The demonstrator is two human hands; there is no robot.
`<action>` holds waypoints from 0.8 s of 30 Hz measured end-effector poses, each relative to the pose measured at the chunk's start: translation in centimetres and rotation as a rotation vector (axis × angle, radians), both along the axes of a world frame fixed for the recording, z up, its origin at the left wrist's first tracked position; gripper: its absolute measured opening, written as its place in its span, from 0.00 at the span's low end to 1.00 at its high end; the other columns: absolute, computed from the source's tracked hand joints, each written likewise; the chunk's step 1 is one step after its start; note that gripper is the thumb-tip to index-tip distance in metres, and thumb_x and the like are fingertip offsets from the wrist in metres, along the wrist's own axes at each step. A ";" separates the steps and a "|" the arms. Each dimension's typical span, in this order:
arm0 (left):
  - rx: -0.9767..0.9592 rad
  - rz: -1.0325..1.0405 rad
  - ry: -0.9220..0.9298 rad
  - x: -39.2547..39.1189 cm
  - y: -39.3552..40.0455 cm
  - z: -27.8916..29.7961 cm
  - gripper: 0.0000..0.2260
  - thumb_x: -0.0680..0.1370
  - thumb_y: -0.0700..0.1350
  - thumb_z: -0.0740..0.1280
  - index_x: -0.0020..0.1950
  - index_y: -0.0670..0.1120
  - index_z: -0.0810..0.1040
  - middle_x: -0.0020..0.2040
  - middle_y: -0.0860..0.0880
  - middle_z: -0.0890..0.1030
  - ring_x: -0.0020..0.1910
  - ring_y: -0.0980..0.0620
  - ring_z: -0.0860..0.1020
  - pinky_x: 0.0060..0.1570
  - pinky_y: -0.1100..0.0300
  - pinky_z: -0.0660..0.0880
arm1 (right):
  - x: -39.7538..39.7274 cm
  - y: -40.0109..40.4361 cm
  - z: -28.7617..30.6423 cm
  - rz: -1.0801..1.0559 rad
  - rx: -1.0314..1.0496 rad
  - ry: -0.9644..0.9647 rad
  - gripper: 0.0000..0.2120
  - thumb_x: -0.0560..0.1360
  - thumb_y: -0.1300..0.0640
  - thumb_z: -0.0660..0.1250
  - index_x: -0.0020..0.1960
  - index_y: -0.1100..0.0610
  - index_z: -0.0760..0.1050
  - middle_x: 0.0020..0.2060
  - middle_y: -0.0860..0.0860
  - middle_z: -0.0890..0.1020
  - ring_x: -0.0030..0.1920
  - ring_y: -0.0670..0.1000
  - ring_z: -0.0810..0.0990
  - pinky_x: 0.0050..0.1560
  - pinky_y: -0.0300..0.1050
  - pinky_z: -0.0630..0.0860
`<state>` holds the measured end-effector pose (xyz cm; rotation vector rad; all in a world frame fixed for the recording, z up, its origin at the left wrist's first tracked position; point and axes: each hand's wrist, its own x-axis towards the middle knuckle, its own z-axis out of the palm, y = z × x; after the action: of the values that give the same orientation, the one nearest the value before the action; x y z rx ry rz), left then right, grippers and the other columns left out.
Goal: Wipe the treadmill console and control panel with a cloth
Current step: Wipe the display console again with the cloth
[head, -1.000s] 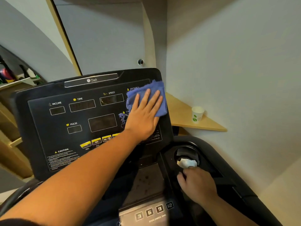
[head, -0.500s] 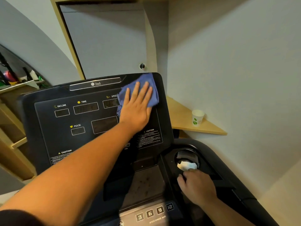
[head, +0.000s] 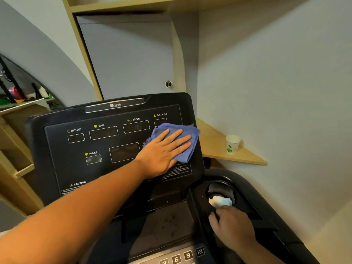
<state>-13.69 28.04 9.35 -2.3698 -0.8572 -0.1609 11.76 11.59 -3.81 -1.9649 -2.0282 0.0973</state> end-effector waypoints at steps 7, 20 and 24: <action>0.122 0.417 -0.568 1.8 1.5 4.2 0.29 0.86 0.55 0.49 0.86 0.50 0.49 0.86 0.48 0.48 0.85 0.43 0.44 0.81 0.39 0.41 | 0.0 0.4 0.4 -0.028 -0.012 0.042 0.21 0.76 0.40 0.56 0.27 0.48 0.61 0.25 0.44 0.67 0.26 0.43 0.70 0.28 0.32 0.61; 0.022 0.261 -0.388 -0.1 -0.6 0.3 0.28 0.86 0.55 0.53 0.86 0.52 0.52 0.86 0.51 0.49 0.85 0.46 0.44 0.81 0.39 0.45 | -0.6 0.2 1.3 -0.073 -0.057 0.011 0.20 0.77 0.40 0.56 0.30 0.48 0.66 0.28 0.45 0.70 0.29 0.44 0.69 0.27 0.34 0.59; 0.102 0.480 -0.620 -4.1 -0.5 1.9 0.29 0.85 0.53 0.53 0.86 0.52 0.52 0.86 0.51 0.48 0.85 0.44 0.45 0.81 0.38 0.44 | -1.0 -0.1 1.6 -0.078 -0.054 0.028 0.18 0.76 0.39 0.57 0.33 0.47 0.71 0.34 0.46 0.77 0.35 0.44 0.76 0.38 0.34 0.72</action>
<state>-17.78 27.56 11.26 -1.9587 -1.6313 -0.7425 10.74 11.53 -2.20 -2.0613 -1.9479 0.1631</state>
